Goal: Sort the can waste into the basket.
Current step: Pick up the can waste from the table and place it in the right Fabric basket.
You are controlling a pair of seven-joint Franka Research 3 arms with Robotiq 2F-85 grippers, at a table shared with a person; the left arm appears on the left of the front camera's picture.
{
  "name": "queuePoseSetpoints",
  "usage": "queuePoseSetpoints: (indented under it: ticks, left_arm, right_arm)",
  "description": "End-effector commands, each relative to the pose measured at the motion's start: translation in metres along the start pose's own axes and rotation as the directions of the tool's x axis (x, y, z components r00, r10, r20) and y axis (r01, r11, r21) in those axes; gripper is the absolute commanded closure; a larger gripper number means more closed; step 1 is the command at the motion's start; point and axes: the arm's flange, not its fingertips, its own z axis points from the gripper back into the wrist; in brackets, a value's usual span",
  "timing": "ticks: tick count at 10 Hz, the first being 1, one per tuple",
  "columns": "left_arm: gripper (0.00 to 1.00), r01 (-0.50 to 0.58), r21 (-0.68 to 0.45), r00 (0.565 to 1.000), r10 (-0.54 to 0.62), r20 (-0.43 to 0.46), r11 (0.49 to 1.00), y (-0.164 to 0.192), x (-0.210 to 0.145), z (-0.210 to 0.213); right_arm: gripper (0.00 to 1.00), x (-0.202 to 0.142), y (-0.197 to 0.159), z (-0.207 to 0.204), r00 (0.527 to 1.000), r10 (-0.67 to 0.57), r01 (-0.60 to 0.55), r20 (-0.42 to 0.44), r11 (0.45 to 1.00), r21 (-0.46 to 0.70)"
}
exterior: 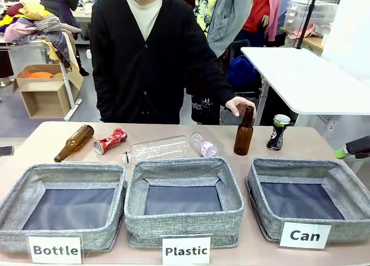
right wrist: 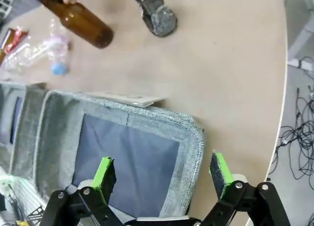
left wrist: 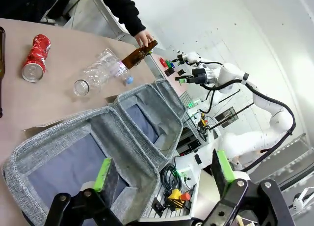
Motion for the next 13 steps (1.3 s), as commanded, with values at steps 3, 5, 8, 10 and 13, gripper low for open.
queuePoseSetpoints:
  ticks: [3, 5, 8, 10, 13]
  left_arm:
    - [0.0, 0.021, -0.012, 1.0, -0.021, -0.005, 1.0, -0.001, -0.002, 0.002]
    - [0.0, 0.021, -0.012, 1.0, -0.021, -0.005, 1.0, -0.001, -0.002, 0.002]
    - [0.0, 0.021, -0.012, 1.0, -0.021, -0.005, 1.0, -0.001, -0.002, 0.002]
    - [0.0, 0.021, -0.012, 1.0, -0.021, -0.005, 1.0, -0.001, -0.002, 0.002]
    - [0.0, 0.021, -0.012, 1.0, -0.021, -0.005, 1.0, -0.001, -0.002, 0.002]
  right_arm:
    - [0.0, 0.036, -0.01, 0.003, 0.919, 0.3, -0.318, 0.257, 0.948, 0.031]
    - [0.0, 0.059, -0.019, 0.009, 0.807, 0.407, -0.455, 0.427, 0.89, 0.011]
    - [0.0, 0.037, -0.038, 0.012, 0.711, 0.49, -0.63, 0.504, 0.762, 0.148]
    - [0.0, -0.033, -0.035, 0.026, 0.721, 0.475, -0.646, 0.505, 0.724, 0.241]
    - [0.0, -0.101, -0.029, 0.034, 0.727, 0.414, -0.581, 0.548, 0.796, 0.169]
